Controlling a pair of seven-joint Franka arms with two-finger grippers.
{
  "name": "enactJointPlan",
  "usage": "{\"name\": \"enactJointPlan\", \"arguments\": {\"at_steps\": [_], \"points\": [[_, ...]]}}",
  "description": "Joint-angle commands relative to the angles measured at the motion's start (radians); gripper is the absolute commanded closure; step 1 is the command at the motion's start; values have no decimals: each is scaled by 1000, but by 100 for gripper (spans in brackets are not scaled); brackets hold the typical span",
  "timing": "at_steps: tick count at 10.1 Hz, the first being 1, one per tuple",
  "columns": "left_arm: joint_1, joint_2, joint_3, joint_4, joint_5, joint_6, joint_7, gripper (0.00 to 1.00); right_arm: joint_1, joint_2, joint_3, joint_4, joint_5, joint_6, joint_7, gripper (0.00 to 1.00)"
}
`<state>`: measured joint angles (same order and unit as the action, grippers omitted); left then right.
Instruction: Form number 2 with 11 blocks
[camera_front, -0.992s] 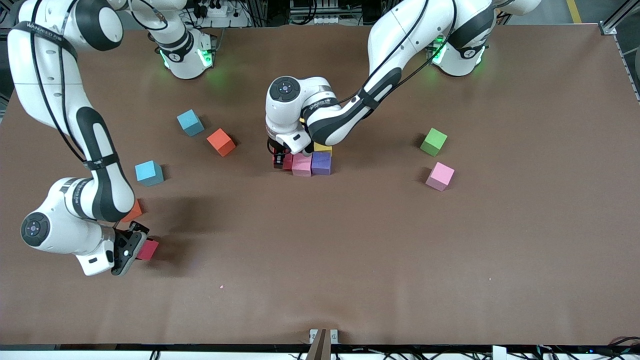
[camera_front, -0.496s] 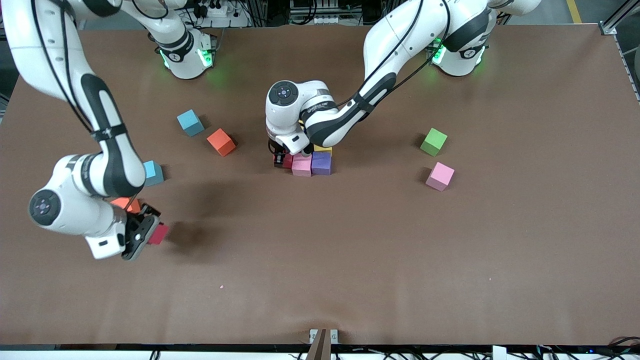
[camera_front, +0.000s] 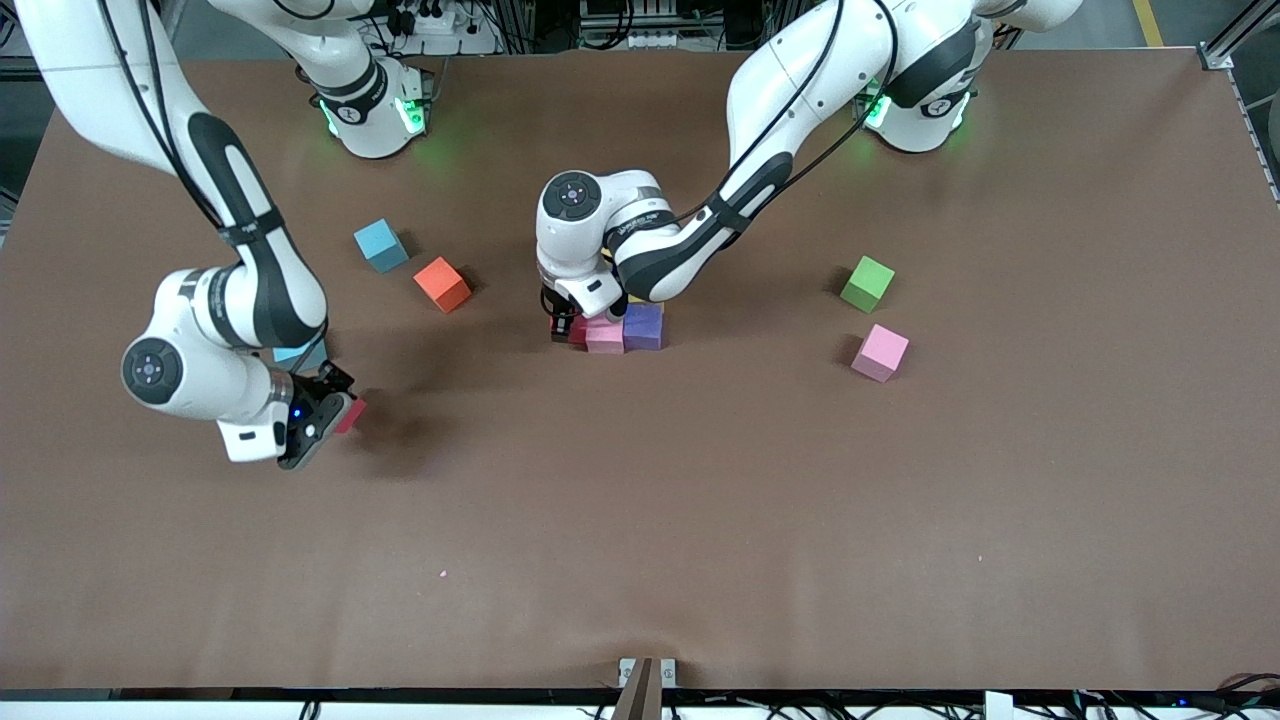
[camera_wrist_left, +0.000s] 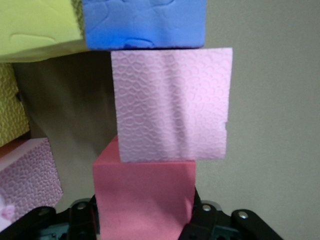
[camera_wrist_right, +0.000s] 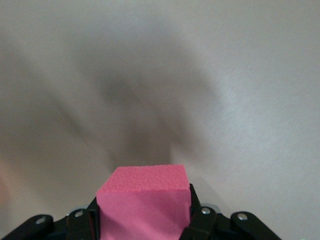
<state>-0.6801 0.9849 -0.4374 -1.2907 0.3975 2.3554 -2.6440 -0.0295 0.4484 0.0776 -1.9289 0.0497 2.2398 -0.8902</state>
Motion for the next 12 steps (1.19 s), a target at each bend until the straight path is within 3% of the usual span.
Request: {"name": "enactJointPlan", "arguments": {"at_steps": [1, 4, 8, 10, 12], "points": [[-33, 14, 26, 22, -20, 10, 59, 0, 22, -135, -2, -139, 2, 17, 52, 74], [-36, -11, 23, 19, -23, -5, 59, 0, 103, -174, -1, -153, 2, 11, 138, 73], [-10, -156, 20, -14, -68, -218, 71, 0, 154, -160, -1, -145, -1, 60, 238, 73], [103, -227, -9, -112, -68, -274, 143, 0, 183, -157, -1, -145, 1, 57, 379, 73], [311, -371, -110, -340, -65, -253, 223, 0, 213, -159, 1, -147, 7, 49, 533, 72]]}}
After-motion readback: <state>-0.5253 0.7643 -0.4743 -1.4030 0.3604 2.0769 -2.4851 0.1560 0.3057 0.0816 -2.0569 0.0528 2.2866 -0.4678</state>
